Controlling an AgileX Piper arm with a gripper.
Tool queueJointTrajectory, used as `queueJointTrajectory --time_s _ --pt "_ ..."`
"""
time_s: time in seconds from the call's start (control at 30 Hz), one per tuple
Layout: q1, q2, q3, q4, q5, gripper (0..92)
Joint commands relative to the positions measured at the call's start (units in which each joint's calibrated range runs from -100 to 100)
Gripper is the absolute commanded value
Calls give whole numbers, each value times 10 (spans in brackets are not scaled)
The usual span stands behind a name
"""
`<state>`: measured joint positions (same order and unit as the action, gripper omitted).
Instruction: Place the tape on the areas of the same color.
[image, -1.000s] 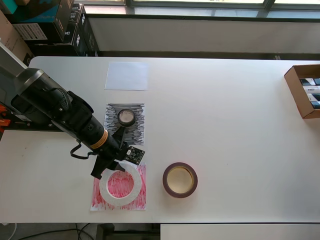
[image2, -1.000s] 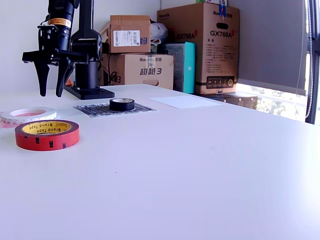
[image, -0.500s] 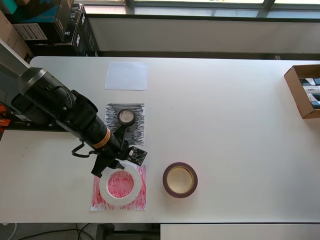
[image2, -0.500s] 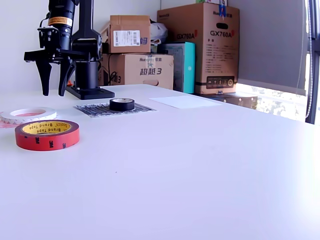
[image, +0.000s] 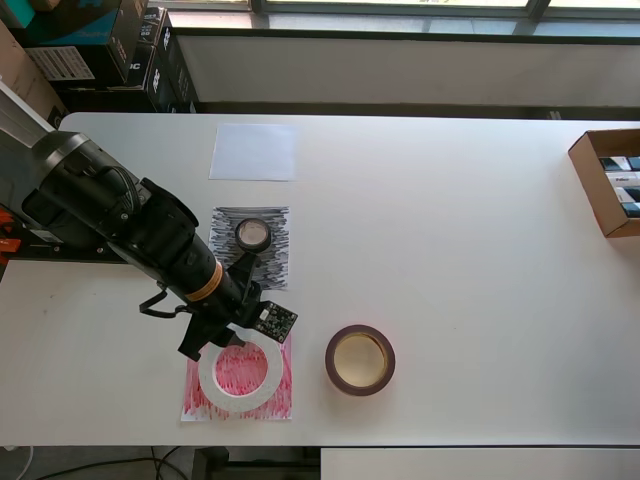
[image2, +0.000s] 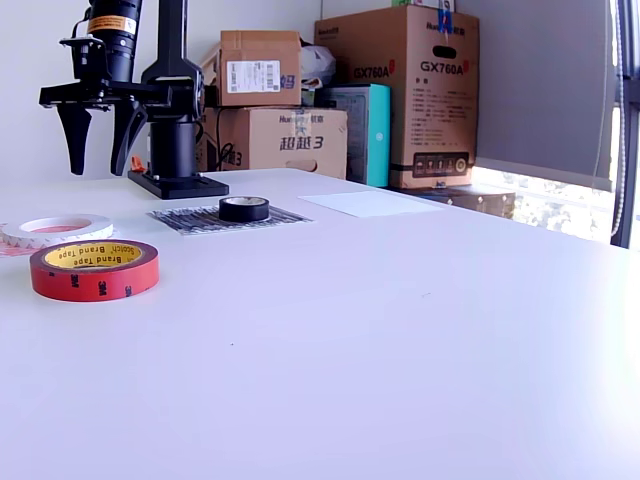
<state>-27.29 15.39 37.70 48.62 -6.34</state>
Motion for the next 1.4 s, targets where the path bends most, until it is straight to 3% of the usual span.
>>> queueJointTrajectory --time_s 0.0,0.47,1.37 --pt "0 14 -8 8 -5 528" --pt "0 98 -104 58 -5 528" --pt "0 145 -105 60 -9 532"
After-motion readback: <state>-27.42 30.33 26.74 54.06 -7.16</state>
